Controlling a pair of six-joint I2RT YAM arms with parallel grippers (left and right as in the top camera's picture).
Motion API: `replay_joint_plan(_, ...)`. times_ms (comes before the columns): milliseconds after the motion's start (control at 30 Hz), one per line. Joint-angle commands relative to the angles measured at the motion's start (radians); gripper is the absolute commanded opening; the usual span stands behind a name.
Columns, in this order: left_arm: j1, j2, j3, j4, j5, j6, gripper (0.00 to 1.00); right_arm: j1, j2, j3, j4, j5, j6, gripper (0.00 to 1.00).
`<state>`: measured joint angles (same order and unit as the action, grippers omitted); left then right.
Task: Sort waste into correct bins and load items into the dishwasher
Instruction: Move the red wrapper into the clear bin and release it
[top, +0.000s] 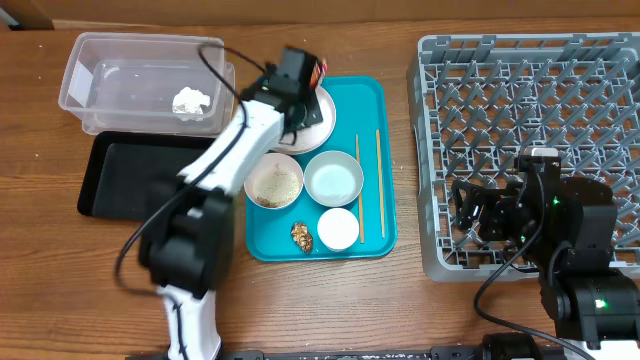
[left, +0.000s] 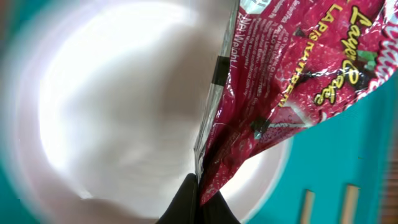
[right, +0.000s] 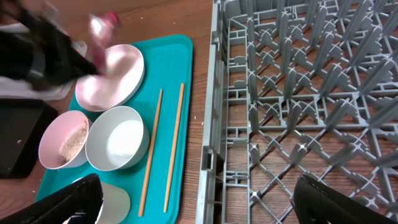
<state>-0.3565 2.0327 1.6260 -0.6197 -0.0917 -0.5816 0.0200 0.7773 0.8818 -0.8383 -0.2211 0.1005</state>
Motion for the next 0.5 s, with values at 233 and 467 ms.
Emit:
replay_joint_plan(233,0.209,-0.223,0.039,-0.079,-0.132,0.14,0.04,-0.003,-0.001,0.029,0.005,-0.004,0.001,1.0)
replay_joint_plan(467,0.363,-0.194,0.039,-0.138,-0.114,0.14,0.04,-0.003,-0.001,0.029,0.006,-0.004,0.001,1.0)
